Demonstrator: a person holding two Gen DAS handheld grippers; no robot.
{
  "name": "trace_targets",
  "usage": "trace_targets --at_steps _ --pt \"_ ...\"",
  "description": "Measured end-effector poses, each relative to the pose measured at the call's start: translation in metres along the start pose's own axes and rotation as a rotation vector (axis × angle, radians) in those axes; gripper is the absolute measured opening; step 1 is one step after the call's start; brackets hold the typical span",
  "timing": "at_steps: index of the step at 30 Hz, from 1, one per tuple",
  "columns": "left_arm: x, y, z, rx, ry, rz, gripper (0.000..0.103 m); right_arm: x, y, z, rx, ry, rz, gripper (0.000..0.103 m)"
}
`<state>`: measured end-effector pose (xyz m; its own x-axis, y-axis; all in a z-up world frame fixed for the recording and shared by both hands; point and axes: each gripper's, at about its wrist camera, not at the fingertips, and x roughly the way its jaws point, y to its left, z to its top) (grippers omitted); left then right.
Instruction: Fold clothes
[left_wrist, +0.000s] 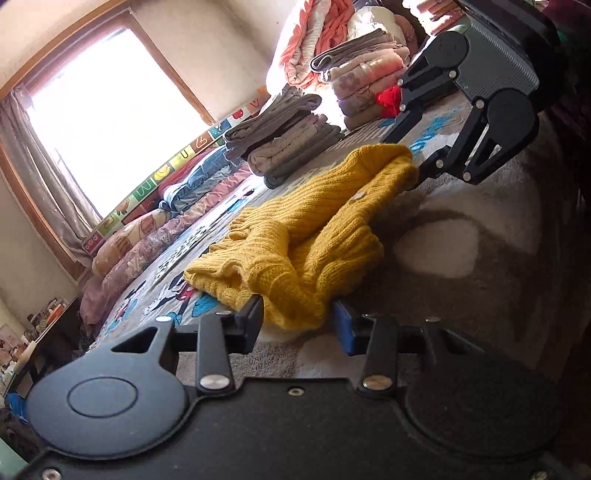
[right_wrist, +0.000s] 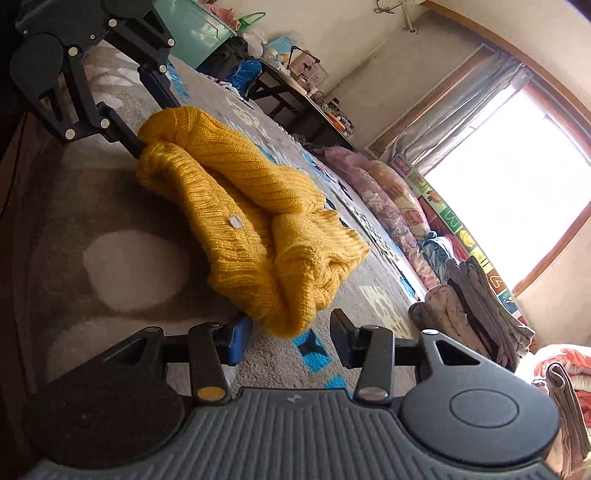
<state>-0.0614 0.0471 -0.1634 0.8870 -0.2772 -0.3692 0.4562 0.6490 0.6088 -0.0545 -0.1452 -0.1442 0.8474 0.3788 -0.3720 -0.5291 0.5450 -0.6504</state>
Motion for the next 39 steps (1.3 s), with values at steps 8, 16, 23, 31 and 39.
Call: trace_targets --at_steps 8,16,23,31,39 --pt "0.005 -0.017 -0.017 0.219 0.026 0.059 0.044 -0.001 -0.019 -0.003 0.088 -0.016 0.032 0.035" --pt "0.014 -0.023 -0.023 0.407 -0.048 0.102 0.043 0.014 -0.006 -0.008 -0.049 0.008 0.091 0.035" --pt "0.021 -0.024 -0.015 0.349 -0.032 0.114 0.022 0.016 0.009 -0.009 -0.167 -0.038 0.092 0.033" --pt "-0.008 -0.019 -0.001 0.233 -0.004 0.077 0.018 -0.003 0.004 0.005 -0.1 -0.031 0.153 0.02" --pt "-0.042 0.013 0.03 -0.031 -0.063 -0.019 0.019 -0.053 -0.027 0.023 0.026 -0.116 0.148 0.02"
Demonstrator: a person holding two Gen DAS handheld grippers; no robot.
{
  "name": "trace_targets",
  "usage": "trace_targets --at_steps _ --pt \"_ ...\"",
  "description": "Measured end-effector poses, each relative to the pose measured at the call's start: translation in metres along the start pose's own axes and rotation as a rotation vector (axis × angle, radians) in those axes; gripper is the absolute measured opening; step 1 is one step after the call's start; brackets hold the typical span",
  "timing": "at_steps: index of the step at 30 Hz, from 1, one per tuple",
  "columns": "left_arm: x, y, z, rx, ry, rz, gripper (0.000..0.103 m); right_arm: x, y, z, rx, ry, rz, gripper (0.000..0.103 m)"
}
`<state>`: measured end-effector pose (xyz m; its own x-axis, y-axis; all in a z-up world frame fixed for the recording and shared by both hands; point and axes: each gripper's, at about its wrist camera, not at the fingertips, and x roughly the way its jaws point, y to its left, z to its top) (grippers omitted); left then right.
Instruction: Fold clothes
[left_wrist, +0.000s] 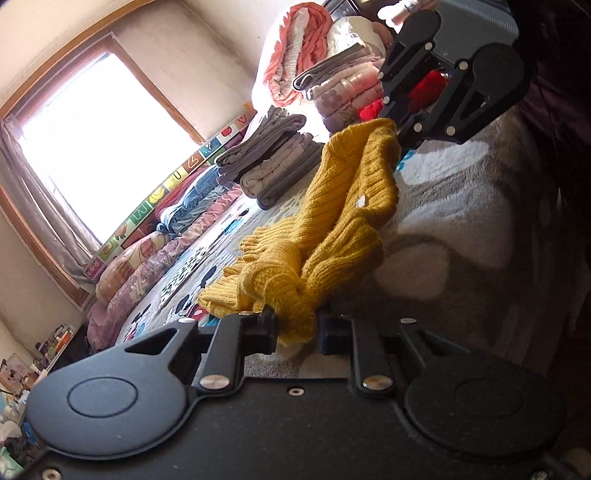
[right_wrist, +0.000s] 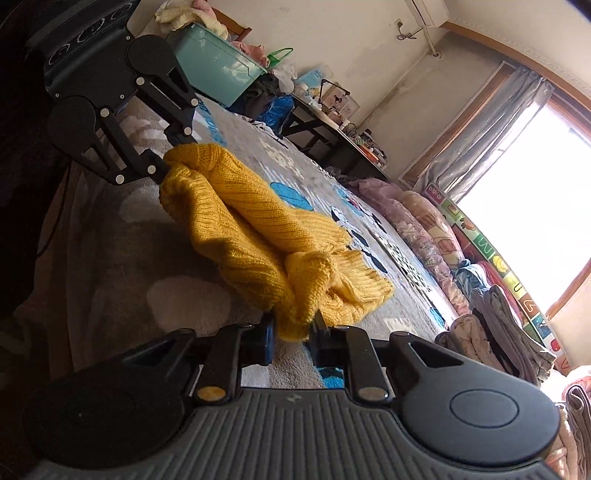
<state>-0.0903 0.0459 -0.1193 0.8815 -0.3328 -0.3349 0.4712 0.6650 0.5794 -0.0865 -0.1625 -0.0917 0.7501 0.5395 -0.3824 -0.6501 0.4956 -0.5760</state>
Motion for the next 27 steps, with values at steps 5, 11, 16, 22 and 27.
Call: trace_targets --at_steps 5,11,16,22,27 --pt "0.0 0.044 0.016 -0.237 -0.074 -0.009 0.019 -0.013 -0.031 0.011 0.159 -0.08 -0.03 0.02" --pt "0.023 0.092 0.021 -0.493 -0.131 -0.062 0.019 0.0 -0.07 0.017 0.37 -0.13 -0.006 0.02" --pt "0.051 0.124 0.019 -0.712 -0.144 -0.107 0.019 0.023 -0.112 0.015 0.604 -0.138 0.025 0.021" --pt "0.097 0.164 0.01 -0.922 -0.149 -0.154 0.019 0.065 -0.161 0.002 0.88 -0.134 0.09 0.02" --pt "0.146 0.192 -0.008 -1.081 -0.118 -0.193 0.019 0.114 -0.191 -0.023 1.066 -0.17 0.123 0.02"
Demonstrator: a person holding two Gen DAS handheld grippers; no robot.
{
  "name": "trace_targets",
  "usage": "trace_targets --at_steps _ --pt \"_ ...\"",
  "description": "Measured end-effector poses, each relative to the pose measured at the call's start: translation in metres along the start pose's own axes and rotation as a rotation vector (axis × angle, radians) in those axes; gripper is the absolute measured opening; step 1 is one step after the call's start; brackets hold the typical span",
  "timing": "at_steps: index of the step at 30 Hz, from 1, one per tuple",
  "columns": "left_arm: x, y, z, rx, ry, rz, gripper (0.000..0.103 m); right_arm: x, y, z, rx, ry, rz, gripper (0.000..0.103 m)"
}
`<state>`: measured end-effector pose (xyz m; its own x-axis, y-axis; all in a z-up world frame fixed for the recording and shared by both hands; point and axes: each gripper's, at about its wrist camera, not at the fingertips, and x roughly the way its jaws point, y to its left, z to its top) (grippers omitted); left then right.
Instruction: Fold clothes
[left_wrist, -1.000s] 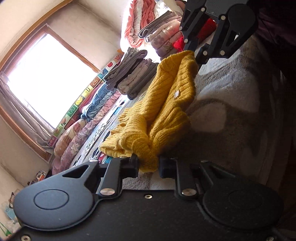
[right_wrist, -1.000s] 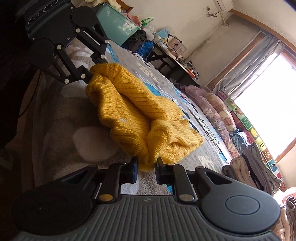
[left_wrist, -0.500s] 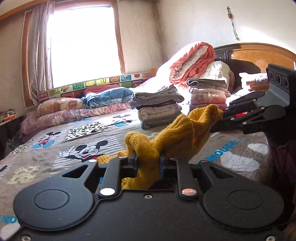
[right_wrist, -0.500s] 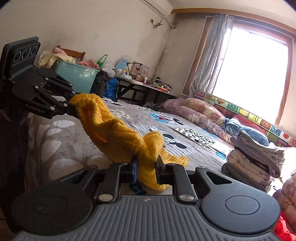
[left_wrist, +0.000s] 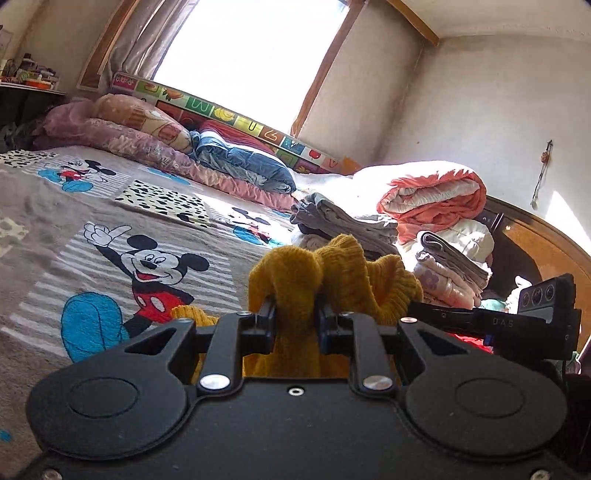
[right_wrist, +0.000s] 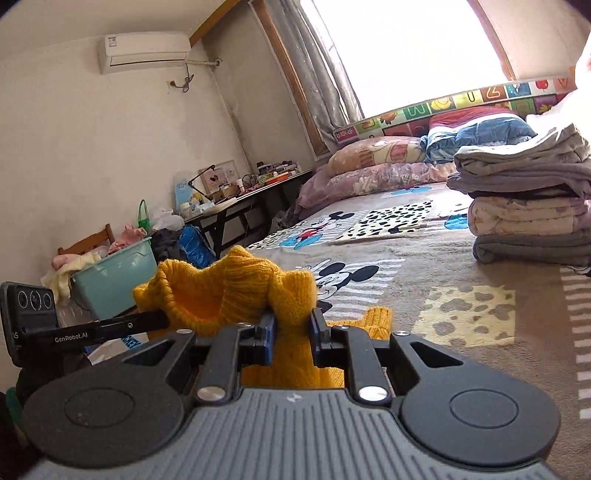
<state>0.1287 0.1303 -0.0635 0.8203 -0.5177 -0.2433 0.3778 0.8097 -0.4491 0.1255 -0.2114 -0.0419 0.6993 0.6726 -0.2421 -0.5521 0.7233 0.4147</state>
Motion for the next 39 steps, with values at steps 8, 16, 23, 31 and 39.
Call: trace_targets --at_steps 8,16,23,31,39 --pt "0.054 0.053 0.016 -0.211 0.071 -0.089 0.019 0.057 -0.058 -0.001 0.228 -0.024 0.069 0.02" --pt "0.08 0.093 0.011 -0.388 0.078 -0.118 0.018 0.099 -0.109 -0.009 0.461 -0.019 0.13 0.019" --pt "0.095 0.125 0.002 -0.532 0.124 -0.129 0.017 0.132 -0.136 -0.021 0.587 0.004 0.16 0.018" --pt "0.103 0.134 -0.006 -0.587 0.184 -0.086 0.028 0.146 -0.154 -0.044 0.683 0.053 0.09 0.018" --pt "0.064 0.096 0.022 -0.337 0.053 0.056 0.05 0.126 -0.127 -0.026 0.522 0.015 0.012 0.031"
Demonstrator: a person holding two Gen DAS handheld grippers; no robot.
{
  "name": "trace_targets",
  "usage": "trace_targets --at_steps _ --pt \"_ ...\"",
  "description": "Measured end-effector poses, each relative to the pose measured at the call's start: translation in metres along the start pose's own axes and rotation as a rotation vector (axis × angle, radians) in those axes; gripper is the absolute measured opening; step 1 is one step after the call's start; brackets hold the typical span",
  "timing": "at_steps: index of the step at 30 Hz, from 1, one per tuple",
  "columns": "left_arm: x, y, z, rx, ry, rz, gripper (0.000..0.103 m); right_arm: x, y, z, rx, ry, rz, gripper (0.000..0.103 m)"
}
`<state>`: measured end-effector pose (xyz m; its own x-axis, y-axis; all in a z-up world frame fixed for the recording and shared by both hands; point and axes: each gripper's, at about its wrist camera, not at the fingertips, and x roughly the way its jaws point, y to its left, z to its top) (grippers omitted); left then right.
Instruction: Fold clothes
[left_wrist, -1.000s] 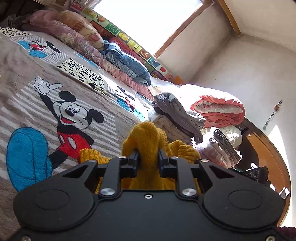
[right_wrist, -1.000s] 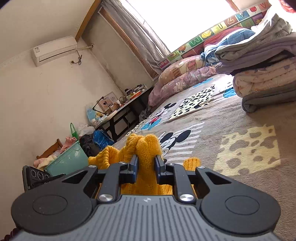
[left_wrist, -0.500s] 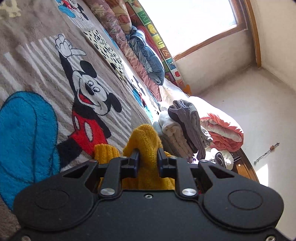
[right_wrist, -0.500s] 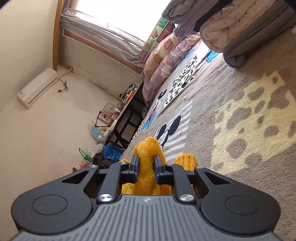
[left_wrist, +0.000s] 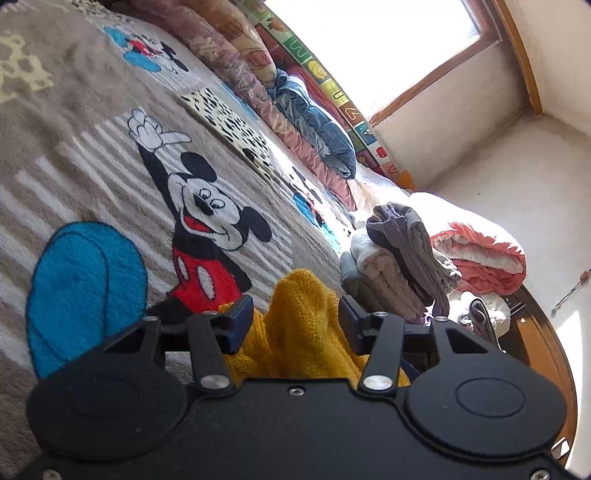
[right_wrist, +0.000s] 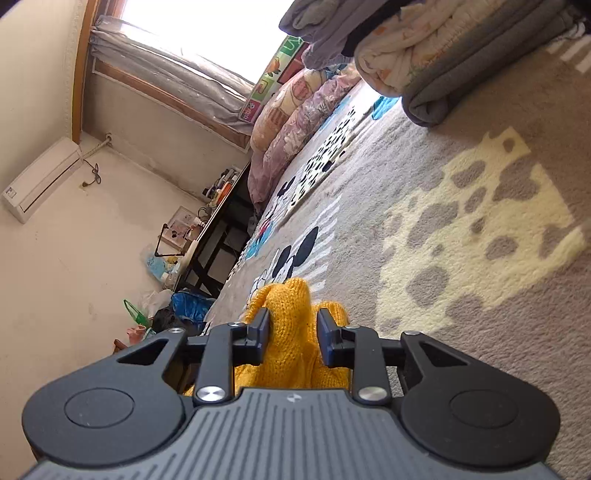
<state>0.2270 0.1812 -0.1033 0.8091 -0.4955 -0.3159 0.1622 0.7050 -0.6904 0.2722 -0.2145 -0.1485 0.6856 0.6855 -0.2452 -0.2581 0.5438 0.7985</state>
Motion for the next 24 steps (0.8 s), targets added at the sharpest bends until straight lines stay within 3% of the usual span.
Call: trace_targets --at_steps 5,9,14,19,24 --pt "-0.036 -0.044 -0.018 0.283 -0.068 0.012 0.05 -0.038 0.047 -0.002 -0.301 -0.081 -0.08 0.034" --pt "-0.04 -0.074 -0.046 0.463 -0.036 -0.037 0.05 -0.056 0.082 -0.016 -0.551 -0.071 -0.096 0.038" --pt "-0.017 -0.079 -0.067 0.611 0.038 -0.009 0.05 -0.058 0.115 -0.047 -0.821 -0.001 -0.062 0.042" --pt "0.011 -0.068 -0.093 0.775 0.125 0.091 0.051 -0.034 0.111 -0.076 -0.938 0.064 -0.093 0.044" --pt "0.021 -0.059 -0.094 0.772 0.136 0.078 0.052 -0.021 0.097 -0.092 -0.913 0.093 -0.112 0.048"
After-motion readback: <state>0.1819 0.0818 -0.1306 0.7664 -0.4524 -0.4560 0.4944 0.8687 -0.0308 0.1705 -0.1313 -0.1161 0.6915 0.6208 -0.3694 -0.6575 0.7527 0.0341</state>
